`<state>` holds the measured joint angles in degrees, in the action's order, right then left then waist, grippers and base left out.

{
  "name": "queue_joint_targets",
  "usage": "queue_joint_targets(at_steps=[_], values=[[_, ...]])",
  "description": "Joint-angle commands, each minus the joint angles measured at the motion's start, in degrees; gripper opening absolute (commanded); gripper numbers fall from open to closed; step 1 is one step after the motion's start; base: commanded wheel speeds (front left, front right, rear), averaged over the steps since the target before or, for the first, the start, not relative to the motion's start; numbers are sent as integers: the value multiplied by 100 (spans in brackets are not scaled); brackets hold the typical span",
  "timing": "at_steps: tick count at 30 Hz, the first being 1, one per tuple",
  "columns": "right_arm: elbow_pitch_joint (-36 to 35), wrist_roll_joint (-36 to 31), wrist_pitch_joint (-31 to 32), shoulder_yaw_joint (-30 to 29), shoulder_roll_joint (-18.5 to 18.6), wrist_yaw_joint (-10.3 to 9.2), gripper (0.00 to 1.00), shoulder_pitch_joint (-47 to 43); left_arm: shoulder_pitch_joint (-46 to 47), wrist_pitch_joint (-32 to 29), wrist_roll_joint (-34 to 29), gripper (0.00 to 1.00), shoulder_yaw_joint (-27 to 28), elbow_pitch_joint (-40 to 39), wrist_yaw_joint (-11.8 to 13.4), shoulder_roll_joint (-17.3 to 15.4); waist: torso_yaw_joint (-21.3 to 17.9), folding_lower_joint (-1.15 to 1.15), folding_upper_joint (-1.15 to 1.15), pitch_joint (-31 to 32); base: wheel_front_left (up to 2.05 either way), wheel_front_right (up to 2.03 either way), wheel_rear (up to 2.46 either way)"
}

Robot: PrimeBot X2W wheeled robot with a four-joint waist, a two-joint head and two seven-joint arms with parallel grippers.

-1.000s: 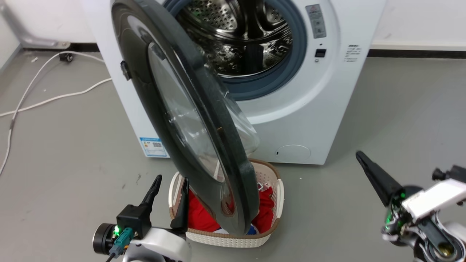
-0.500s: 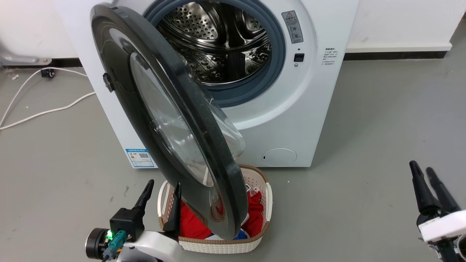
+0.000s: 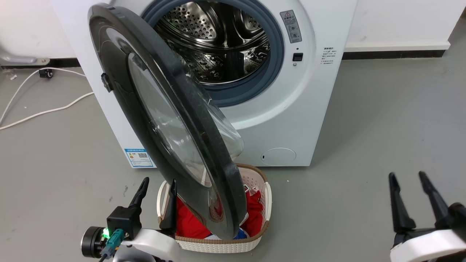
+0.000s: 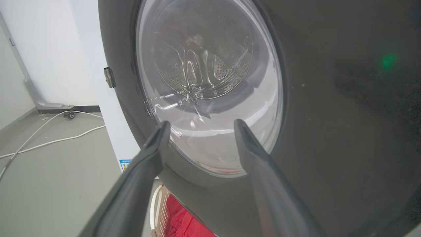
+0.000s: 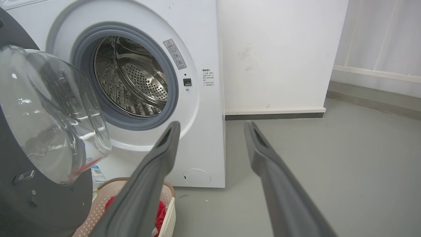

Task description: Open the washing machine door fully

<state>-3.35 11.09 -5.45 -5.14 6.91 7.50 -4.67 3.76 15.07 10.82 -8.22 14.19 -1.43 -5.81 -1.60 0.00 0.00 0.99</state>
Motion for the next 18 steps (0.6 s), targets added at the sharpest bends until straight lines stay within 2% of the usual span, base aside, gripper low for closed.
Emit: queue_joint_targets(at_steps=[1, 7, 18], values=[[-34, -33, 39, -8, -48, -1, 100, -67, 55, 15, -17, 100, 8, -10, 23, -17, 1, 0, 0, -2, 0, 0, 0], [-226, -274, 147, 89, -259, -1, 100, -261, 47, 15, -18, 100, -2, -1, 32, -42, -4, 0, 0, -16, 0, 0, 0], [-288, -365, 209, 219, -309, -1, 100, -242, 92, 15, 15, 100, -37, 38, 43, -73, 7, 0, 0, -43, 0, 0, 0]])
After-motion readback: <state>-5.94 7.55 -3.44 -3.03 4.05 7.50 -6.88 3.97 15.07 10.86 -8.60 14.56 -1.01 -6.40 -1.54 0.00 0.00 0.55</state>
